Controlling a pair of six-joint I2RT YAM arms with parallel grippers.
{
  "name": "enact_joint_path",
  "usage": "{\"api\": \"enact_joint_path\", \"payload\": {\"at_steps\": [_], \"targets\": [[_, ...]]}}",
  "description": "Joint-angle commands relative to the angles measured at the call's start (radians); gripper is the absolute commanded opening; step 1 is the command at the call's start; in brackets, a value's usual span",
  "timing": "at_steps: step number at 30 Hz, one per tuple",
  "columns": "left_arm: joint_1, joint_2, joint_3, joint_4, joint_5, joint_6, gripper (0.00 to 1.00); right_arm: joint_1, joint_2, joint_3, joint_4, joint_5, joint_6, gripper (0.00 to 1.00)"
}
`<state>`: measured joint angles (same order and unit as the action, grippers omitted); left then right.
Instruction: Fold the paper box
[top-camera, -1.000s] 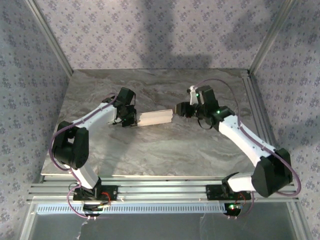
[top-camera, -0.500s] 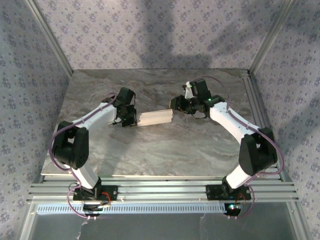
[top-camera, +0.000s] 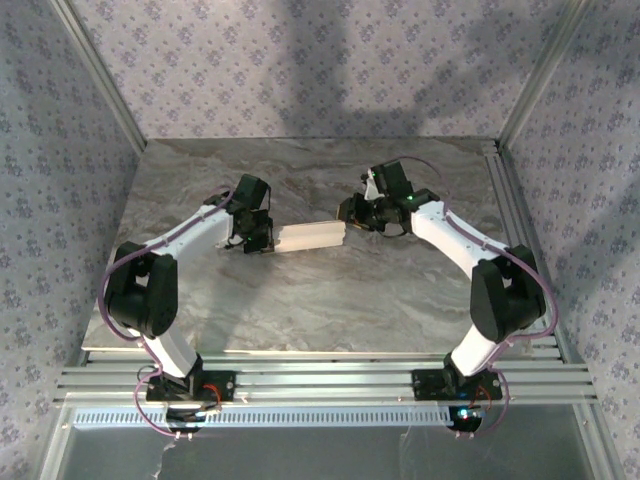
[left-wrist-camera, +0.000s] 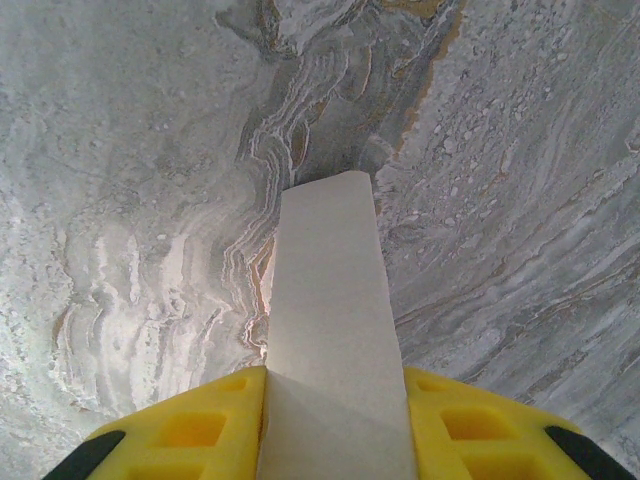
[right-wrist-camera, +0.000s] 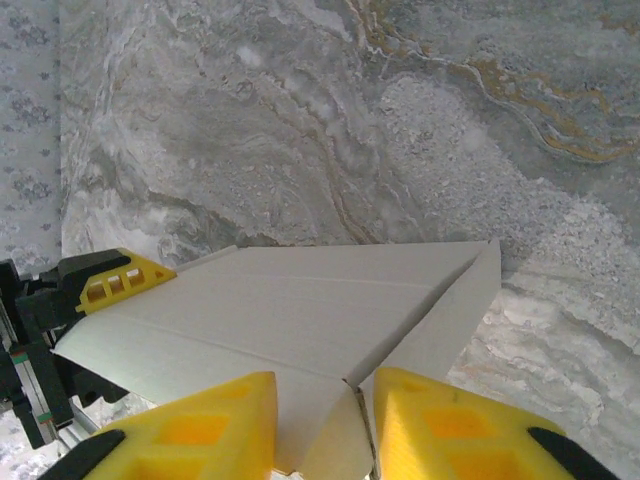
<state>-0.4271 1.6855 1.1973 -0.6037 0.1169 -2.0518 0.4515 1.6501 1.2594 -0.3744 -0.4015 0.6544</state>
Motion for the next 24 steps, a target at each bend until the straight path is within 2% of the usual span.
{"api": "enact_joint_path", "payload": {"at_steps": [1, 5, 9, 17, 24], "targets": [[0.009, 0.057, -0.015, -0.094, -0.017, -0.004, 0.11, 0.015, -0.020, -0.013, 0.000, 0.029, 0.014, 0.29], [0.010, 0.062, -0.014, -0.094, -0.014, -0.005, 0.11, 0.022, -0.043, -0.045, 0.019, 0.059, 0.016, 0.24], [0.008, 0.063, -0.015, -0.096, -0.016, -0.006, 0.11, 0.030, -0.045, -0.058, 0.026, 0.072, 0.016, 0.14], [0.008, 0.070, -0.011, -0.091, -0.013, -0.010, 0.11, 0.087, -0.074, -0.137, 0.062, 0.193, -0.007, 0.08], [0.010, 0.075, -0.007, -0.095, -0.014, -0.007, 0.11, 0.134, -0.093, -0.195, 0.120, 0.310, -0.068, 0.07]]}}
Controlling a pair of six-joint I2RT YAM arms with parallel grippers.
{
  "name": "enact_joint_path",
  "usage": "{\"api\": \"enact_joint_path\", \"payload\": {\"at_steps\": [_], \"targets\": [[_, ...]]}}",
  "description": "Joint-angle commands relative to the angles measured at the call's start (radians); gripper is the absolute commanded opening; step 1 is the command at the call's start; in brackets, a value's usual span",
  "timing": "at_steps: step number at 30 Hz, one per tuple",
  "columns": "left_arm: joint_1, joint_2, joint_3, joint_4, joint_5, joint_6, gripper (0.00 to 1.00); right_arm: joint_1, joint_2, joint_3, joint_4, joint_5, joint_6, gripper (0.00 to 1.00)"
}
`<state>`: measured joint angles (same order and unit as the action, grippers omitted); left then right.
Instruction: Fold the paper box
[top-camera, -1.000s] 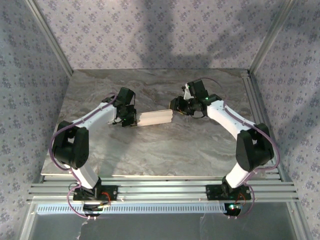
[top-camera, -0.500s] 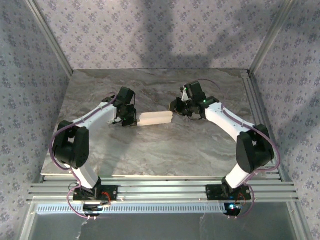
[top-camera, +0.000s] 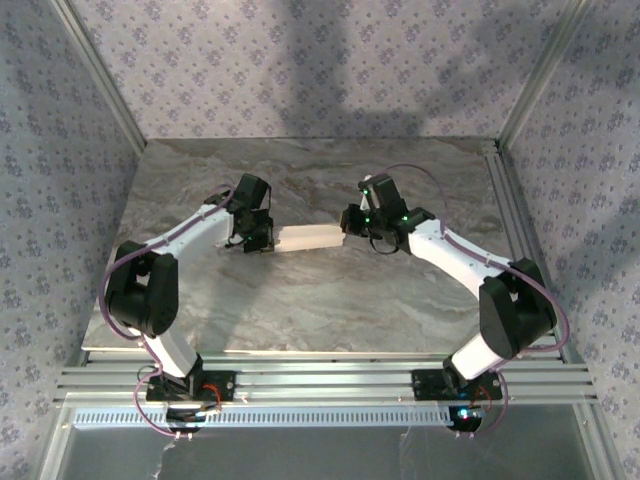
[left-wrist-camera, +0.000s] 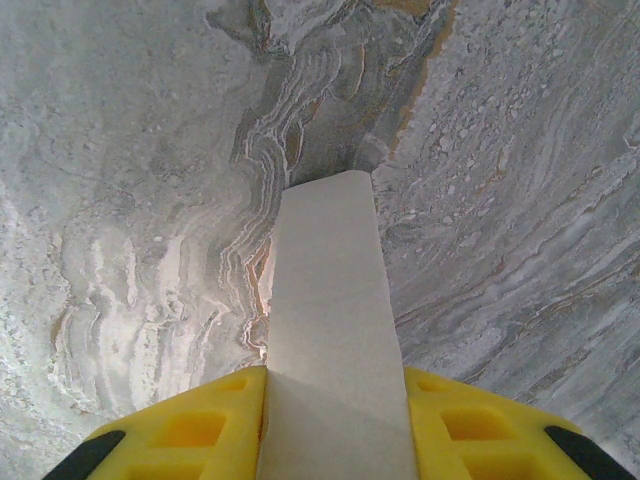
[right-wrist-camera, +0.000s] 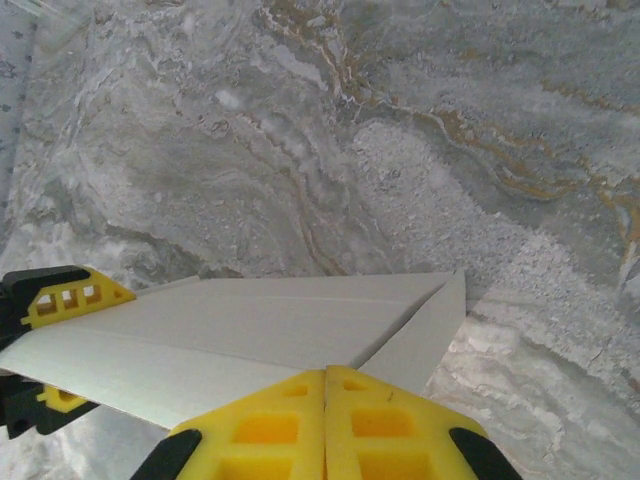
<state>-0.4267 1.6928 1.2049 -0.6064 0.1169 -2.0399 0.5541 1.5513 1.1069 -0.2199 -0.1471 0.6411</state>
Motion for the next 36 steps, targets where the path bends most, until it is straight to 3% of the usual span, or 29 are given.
{"api": "enact_joint_path", "payload": {"at_steps": [1, 14, 26, 31, 36], "targets": [[0.008, 0.069, -0.013, -0.092, -0.014, -0.018, 0.11, 0.040, 0.009, -0.046, -0.031, 0.072, -0.066, 0.07], [0.013, 0.085, 0.002, -0.099, -0.010, 0.000, 0.11, 0.198, 0.025, -0.138, 0.060, 0.383, -0.195, 0.12], [0.038, 0.103, 0.031, -0.133, 0.005, 0.032, 0.11, 0.284, 0.156, -0.229, 0.202, 0.600, -0.296, 0.11], [0.063, 0.127, 0.067, -0.175, -0.008, 0.089, 0.10, 0.251, 0.113, -0.275, 0.231, 0.548, -0.275, 0.11], [0.075, 0.148, 0.099, -0.203, -0.013, 0.119, 0.06, 0.188, -0.028, -0.202, 0.154, 0.406, -0.253, 0.24]]}}
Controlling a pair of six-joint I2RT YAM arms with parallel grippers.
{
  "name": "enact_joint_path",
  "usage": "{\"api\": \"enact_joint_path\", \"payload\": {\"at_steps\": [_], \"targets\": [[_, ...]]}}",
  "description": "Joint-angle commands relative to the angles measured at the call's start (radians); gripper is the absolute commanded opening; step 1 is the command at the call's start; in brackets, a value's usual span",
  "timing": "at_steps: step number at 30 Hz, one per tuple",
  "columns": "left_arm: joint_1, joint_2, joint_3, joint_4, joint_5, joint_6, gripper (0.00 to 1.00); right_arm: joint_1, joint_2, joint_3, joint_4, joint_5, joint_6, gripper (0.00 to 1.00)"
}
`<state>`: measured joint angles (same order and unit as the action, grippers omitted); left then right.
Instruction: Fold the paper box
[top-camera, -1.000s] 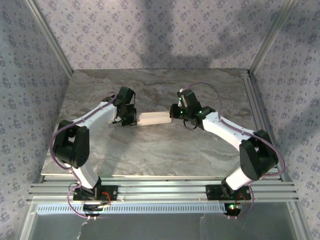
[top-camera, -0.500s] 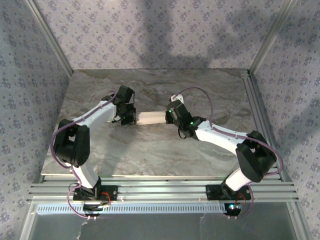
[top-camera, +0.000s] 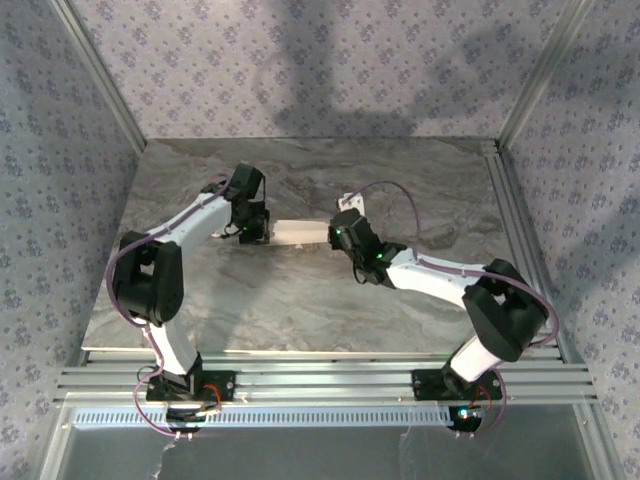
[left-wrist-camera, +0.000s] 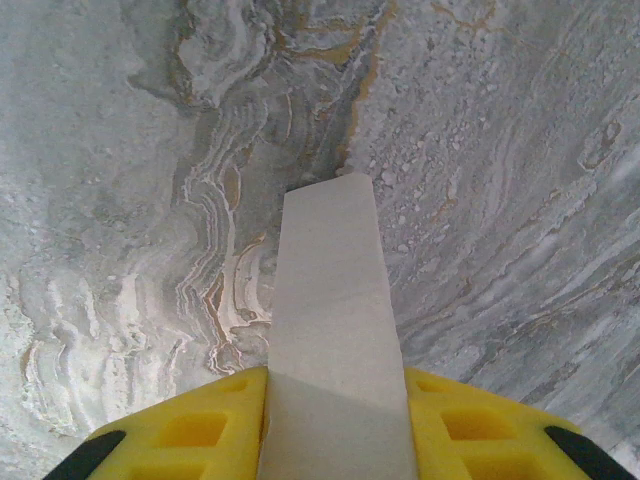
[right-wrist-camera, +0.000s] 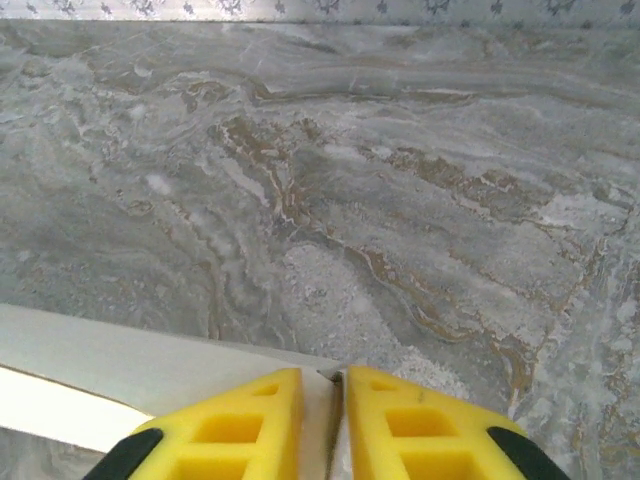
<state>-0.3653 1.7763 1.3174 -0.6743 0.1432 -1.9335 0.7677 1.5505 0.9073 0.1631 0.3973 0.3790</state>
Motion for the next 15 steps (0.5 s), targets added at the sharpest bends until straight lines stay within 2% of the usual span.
{"api": "enact_joint_path", "payload": {"at_steps": [1, 7, 15], "targets": [[0.014, 0.068, -0.010, -0.135, -0.039, 0.016, 0.03, -0.038, -0.045, 0.033, -0.261, -0.164, 0.018, 0.26], [0.016, 0.084, 0.016, -0.154, -0.038, 0.031, 0.01, -0.058, -0.054, 0.229, -0.372, -0.235, 0.048, 0.29], [0.018, 0.085, 0.017, -0.154, -0.039, 0.034, 0.01, -0.013, 0.175, 0.472, -0.396, -0.270, 0.072, 0.27]]}}
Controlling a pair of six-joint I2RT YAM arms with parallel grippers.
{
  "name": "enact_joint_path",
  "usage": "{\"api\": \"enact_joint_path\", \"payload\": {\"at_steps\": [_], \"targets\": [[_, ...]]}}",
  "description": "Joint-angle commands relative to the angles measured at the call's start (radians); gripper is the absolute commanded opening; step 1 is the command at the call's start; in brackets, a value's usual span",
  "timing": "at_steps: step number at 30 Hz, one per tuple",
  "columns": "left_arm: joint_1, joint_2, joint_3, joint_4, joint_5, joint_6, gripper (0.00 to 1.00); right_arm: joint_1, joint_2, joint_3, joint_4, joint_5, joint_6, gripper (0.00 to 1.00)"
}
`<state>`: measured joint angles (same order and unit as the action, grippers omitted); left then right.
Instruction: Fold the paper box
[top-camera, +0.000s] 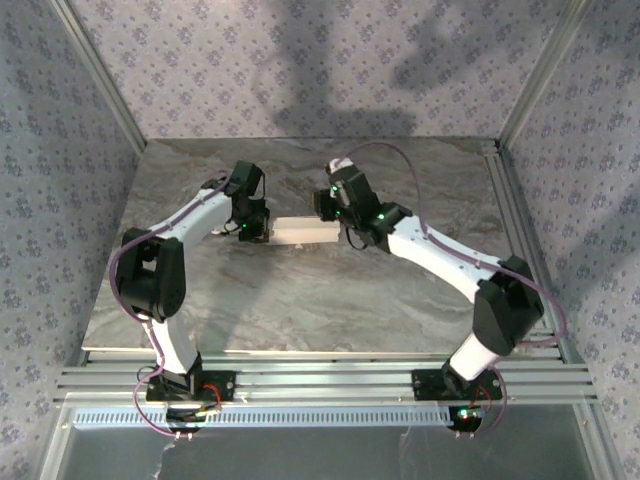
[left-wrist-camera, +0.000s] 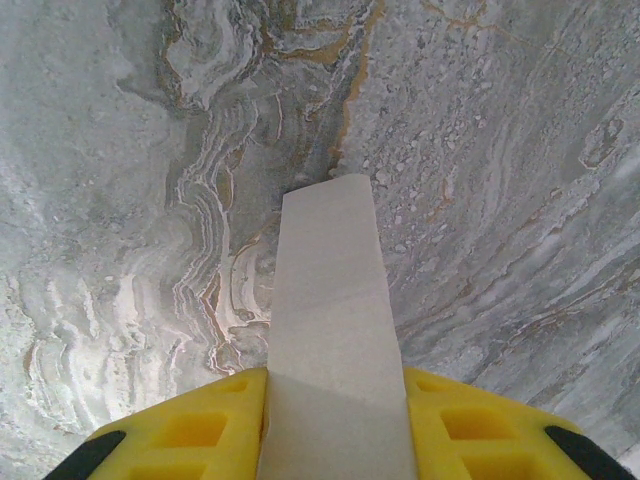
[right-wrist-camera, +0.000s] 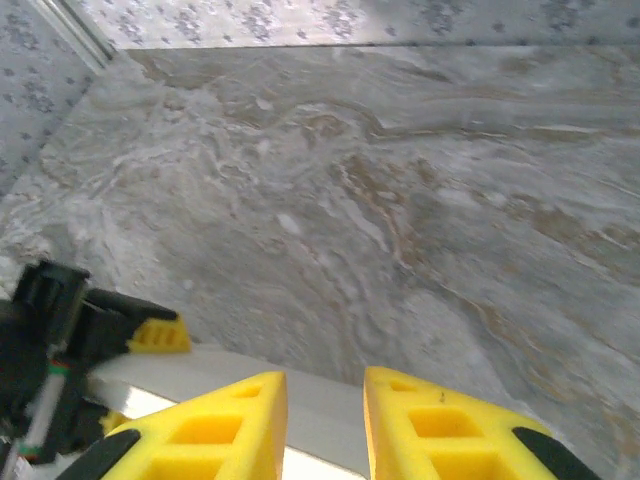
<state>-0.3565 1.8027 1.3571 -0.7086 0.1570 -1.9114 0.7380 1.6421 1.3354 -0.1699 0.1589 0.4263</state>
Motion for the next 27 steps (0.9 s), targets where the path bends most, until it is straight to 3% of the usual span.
{"api": "enact_joint_path", "payload": {"at_steps": [1, 9, 19, 27], "targets": [[0.010, 0.059, -0.021, -0.119, -0.051, 0.014, 0.01, 0.022, 0.116, 0.069, -0.064, -0.036, 0.028, 0.27], [0.013, 0.061, -0.021, -0.113, -0.044, 0.014, 0.01, 0.096, 0.226, 0.144, -0.084, 0.064, -0.037, 0.25], [0.014, 0.069, -0.021, -0.106, -0.033, 0.012, 0.02, 0.178, 0.231, 0.012, 0.055, 0.286, -0.114, 0.21], [0.021, 0.064, -0.035, -0.083, -0.028, 0.020, 0.08, 0.176, 0.257, -0.050, 0.113, 0.286, -0.109, 0.18]]}}
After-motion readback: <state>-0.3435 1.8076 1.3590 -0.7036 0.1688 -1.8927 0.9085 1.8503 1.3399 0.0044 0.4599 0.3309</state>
